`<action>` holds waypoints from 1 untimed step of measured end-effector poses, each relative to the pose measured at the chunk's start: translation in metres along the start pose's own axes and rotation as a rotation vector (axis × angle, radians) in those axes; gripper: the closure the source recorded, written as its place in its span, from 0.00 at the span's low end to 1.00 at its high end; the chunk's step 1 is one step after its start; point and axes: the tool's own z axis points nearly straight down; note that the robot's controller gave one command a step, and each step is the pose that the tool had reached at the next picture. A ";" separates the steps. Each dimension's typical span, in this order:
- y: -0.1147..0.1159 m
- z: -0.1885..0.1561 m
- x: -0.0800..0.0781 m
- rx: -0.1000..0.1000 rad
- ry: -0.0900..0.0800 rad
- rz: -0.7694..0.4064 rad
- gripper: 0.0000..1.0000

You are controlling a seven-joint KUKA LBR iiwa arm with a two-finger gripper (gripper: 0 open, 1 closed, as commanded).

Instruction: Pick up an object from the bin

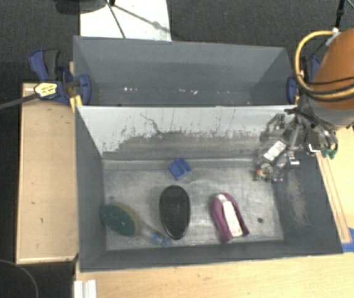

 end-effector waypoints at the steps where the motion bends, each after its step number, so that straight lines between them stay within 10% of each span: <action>1: 0.094 0.092 0.060 -0.004 0.005 -0.092 0.00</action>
Offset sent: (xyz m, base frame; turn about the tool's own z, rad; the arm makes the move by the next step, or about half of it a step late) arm -0.0563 0.0893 -0.0877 -0.0835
